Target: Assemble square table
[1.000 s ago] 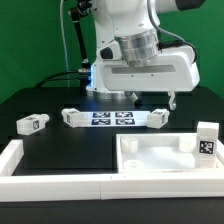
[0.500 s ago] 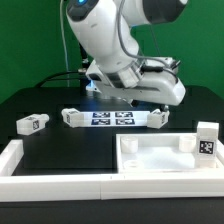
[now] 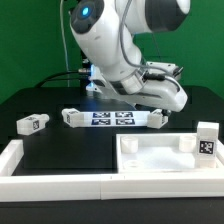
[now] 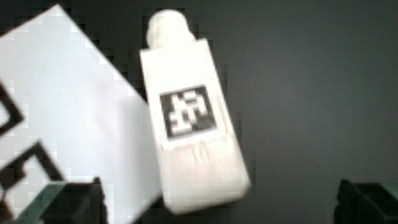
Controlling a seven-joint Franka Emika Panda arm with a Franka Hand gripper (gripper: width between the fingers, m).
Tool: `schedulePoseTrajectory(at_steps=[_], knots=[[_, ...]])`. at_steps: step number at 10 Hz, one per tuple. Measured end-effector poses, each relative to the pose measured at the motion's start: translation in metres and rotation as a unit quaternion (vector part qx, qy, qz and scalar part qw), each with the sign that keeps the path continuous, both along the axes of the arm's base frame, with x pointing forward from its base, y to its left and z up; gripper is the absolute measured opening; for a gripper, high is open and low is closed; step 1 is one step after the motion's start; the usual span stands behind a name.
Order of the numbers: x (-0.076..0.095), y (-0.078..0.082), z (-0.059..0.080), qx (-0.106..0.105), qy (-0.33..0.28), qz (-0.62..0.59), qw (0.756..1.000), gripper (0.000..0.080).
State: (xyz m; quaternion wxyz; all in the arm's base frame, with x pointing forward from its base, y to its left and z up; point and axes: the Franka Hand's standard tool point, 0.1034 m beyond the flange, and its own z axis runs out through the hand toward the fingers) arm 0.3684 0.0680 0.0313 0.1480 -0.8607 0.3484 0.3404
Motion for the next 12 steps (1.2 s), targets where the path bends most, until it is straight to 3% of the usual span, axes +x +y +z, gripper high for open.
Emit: schedulePoseTrajectory(at_steps=[3, 6, 8, 9, 10, 12], knots=[[-0.033, 0.015, -0.021, 0.041, 0.016, -0.029, 0.999, 0.0648], [-0.036, 0.011, -0.024, 0.039, 0.021, -0.031, 0.999, 0.0648], [-0.036, 0.01, -0.025, 0.037, 0.02, -0.032, 0.999, 0.0425], [-0.035, 0.009, -0.025, 0.037, 0.019, -0.033, 0.999, 0.0425], [-0.035, 0.009, -0.025, 0.036, 0.019, -0.033, 0.999, 0.0285], [-0.035, 0.008, -0.025, 0.036, 0.019, -0.034, 0.999, 0.0285]])
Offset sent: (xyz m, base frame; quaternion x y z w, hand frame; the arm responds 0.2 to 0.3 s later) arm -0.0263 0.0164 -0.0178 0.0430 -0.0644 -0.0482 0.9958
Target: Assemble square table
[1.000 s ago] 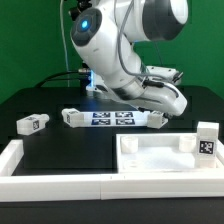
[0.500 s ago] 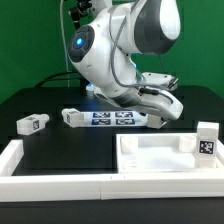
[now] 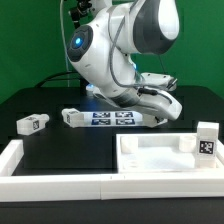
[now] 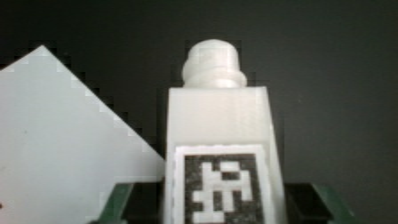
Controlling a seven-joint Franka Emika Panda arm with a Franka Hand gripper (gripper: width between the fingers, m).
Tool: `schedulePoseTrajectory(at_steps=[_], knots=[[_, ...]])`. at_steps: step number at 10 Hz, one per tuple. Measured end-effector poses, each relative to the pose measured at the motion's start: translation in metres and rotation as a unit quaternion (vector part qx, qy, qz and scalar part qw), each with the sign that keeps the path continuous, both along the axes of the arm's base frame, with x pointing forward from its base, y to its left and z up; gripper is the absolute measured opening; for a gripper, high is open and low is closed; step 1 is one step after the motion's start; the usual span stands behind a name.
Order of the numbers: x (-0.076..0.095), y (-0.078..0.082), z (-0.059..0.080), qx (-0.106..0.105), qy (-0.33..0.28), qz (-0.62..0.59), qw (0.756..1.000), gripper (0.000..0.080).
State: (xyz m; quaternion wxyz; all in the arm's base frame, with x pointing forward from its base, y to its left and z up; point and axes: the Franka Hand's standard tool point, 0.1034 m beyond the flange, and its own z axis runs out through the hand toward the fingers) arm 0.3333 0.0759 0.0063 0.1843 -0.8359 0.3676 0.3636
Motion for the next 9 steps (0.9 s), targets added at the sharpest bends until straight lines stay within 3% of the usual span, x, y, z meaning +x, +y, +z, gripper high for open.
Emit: schedulePoseTrajectory(at_steps=[5, 6, 7, 8, 9], knots=[[0.004, -0.003, 0.003, -0.002, -0.004, -0.002, 1.0, 0.0287], [0.016, -0.013, 0.021, -0.011, 0.001, 0.028, 1.0, 0.0287], [0.045, -0.02, 0.048, -0.022, -0.034, 0.054, 0.998, 0.0287], [0.062, -0.024, 0.077, -0.026, -0.062, 0.097, 0.993, 0.0287], [0.069, -0.023, 0.085, -0.039, -0.085, 0.102, 0.99, 0.0287]])
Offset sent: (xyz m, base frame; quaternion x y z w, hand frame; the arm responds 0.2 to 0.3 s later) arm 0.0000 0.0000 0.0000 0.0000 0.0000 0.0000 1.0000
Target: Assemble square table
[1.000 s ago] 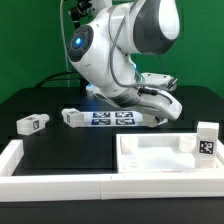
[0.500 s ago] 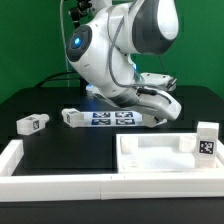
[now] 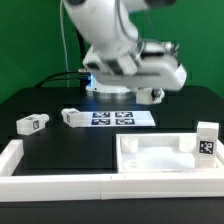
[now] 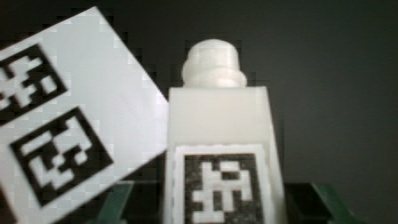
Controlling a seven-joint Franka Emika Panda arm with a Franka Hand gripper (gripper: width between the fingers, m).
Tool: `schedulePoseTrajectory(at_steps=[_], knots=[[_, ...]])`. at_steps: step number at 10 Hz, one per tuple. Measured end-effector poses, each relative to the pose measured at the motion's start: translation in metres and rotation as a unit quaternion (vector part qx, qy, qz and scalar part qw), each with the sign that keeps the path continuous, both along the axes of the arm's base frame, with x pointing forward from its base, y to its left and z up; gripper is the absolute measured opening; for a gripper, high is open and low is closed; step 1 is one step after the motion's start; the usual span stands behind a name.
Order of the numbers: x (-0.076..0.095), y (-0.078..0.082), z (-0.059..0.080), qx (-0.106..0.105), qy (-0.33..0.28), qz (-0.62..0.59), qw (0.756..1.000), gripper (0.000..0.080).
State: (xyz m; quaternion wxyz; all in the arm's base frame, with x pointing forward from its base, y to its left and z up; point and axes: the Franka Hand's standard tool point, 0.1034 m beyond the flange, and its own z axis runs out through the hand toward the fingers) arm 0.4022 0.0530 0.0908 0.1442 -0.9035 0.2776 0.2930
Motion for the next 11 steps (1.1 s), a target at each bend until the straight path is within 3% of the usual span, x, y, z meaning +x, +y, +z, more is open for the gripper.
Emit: schedulePoseTrajectory(at_steps=[2, 4, 7, 8, 9, 11], knots=[[0.002, 0.001, -0.005, -0.046, -0.072, -0.007, 0.996, 0.0287], [0.009, 0.001, -0.001, -0.074, -0.115, -0.007, 0.991, 0.0287], [0.089, -0.018, 0.052, -0.142, -0.236, 0.043, 0.96, 0.0287], [0.107, -0.021, 0.065, -0.165, -0.275, 0.076, 0.944, 0.0287], [0.116, -0.021, 0.073, -0.174, -0.298, 0.071, 0.936, 0.0287], [0.114, -0.013, 0.064, -0.192, -0.357, 0.052, 0.913, 0.0287]])
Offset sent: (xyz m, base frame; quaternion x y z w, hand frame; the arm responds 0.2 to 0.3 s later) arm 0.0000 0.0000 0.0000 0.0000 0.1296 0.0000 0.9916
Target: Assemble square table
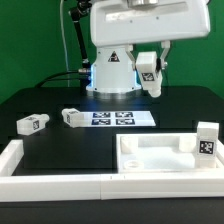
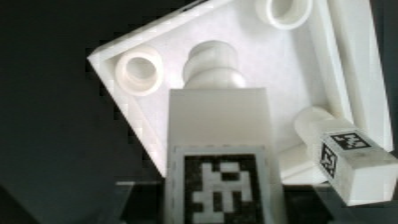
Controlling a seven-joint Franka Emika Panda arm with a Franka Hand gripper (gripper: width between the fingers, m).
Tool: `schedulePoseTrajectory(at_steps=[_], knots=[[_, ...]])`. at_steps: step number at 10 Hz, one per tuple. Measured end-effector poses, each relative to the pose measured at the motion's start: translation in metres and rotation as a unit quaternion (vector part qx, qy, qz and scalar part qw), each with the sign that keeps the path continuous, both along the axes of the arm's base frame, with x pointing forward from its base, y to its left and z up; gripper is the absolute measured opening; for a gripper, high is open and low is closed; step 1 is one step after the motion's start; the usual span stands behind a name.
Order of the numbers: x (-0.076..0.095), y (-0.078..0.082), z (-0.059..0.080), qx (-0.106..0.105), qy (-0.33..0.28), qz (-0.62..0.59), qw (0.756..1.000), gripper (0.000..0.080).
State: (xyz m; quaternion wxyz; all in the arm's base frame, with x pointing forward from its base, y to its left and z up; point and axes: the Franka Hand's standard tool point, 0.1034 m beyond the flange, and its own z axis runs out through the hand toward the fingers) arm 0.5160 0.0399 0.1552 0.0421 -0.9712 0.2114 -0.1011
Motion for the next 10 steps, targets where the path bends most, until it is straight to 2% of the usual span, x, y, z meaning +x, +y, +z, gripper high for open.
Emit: schedulePoseTrajectory(at_steps=[2, 3, 4, 5, 7, 8, 10], knots=[[0.009, 0.005, -0.002, -0.01, -0.07, -0.003, 0.997, 0.0287], [0.019, -0.001, -0.012, -0.026, -0.096, 0.007, 0.995, 0.0287], [0.035, -0.015, -0.014, -0.042, -0.113, 0.017, 0.993, 0.0287], [0.057, -0.024, -0.009, -0.06, -0.163, 0.023, 0.985, 0.0287], [0.078, -0.027, -0.008, -0.086, -0.224, 0.022, 0.97, 0.0287], [0.072, -0.025, -0.019, -0.092, -0.216, 0.025, 0.972, 0.0287], [0.071, -0.026, -0.021, -0.09, -0.2, 0.027, 0.975, 0.0287]])
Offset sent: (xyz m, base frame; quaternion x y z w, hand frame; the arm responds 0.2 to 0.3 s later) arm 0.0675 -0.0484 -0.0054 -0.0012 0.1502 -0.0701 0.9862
